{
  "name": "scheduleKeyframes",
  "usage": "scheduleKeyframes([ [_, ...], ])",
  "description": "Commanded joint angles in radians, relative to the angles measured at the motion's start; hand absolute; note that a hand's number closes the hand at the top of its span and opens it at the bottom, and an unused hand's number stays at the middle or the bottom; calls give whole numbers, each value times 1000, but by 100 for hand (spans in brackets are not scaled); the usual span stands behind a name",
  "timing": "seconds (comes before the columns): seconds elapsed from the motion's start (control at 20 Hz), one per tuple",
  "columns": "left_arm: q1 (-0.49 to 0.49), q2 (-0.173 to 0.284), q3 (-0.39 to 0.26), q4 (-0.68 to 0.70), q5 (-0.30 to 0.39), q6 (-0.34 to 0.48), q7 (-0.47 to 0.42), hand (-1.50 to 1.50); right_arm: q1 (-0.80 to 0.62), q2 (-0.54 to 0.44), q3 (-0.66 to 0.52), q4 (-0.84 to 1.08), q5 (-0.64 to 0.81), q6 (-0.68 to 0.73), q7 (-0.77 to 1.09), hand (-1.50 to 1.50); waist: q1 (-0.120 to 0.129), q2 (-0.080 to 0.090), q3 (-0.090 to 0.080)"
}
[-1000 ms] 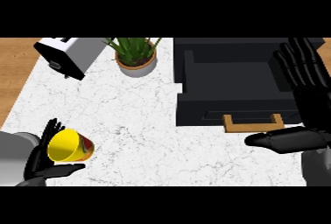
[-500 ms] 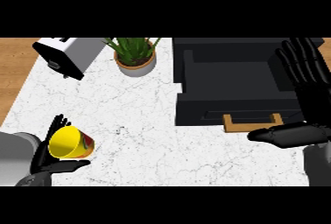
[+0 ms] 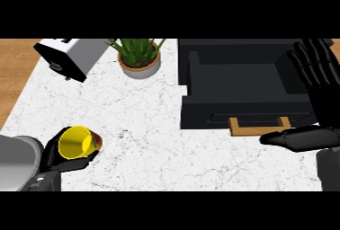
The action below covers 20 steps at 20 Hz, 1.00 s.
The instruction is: Pick up the cup, place it into the drawer and close the drawer
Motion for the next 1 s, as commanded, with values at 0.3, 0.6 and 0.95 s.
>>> scheduleKeyframes([
  [0.3, -73, -186, 90, -22, 33, 425, -182, 150, 10, 17, -2, -14, -9, -11, 2, -150, -11, 1, 1],
  [0.6, -159, -156, 82, -63, 76, 103, -177, 150, 7, -20, -26, 4, -33, 28, 0, -150, -5, -2, 2],
  [0.95, -304, -214, -17, -214, 50, 121, 9, 150, 12, 9, 15, -44, 20, -19, 35, -150, 19, -15, 5],
])
